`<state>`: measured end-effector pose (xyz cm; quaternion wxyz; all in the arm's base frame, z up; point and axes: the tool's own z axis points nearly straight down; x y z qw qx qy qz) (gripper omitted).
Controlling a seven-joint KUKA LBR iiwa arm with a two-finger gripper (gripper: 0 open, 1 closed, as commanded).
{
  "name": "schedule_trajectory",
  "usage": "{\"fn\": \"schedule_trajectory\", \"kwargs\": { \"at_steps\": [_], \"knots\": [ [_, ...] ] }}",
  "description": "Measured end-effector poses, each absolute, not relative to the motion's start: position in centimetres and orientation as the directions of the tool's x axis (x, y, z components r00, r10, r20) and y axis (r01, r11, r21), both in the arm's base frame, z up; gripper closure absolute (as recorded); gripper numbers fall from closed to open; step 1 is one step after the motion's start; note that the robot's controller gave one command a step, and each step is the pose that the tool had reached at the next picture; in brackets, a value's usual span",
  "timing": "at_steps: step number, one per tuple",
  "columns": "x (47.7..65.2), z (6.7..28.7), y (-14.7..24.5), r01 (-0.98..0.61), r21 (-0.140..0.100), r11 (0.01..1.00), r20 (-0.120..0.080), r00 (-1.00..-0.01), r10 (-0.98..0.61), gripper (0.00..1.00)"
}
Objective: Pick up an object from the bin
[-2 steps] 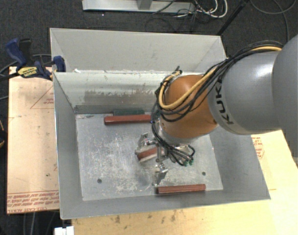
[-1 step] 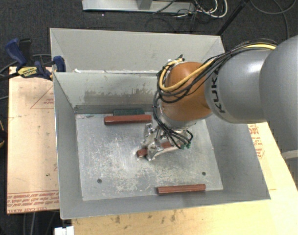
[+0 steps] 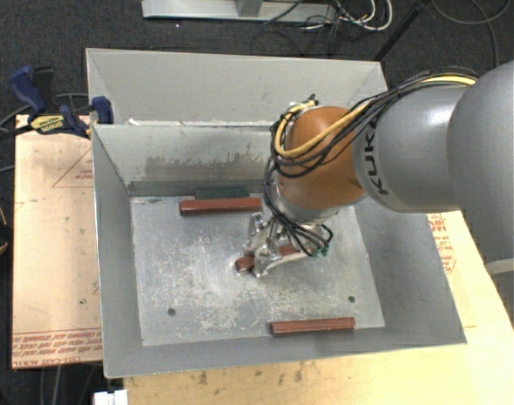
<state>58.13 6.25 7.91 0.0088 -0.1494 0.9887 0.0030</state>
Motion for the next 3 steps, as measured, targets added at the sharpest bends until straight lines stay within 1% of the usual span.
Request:
{"fn": "schedule_trajectory", "kwargs": {
  "at_steps": [1,2,3],
  "knots": [
    [61.8,27.1,0.4,-0.304,0.000,0.953,-0.002,-0.953,-0.304,1.00],
    [62.2,28.5,0.0,-0.302,-0.004,0.953,-0.013,-0.953,-0.302,0.00],
    [62.0,28.0,0.2,-0.304,0.000,0.953,-0.004,-0.953,-0.304,1.00]
  ]
}}
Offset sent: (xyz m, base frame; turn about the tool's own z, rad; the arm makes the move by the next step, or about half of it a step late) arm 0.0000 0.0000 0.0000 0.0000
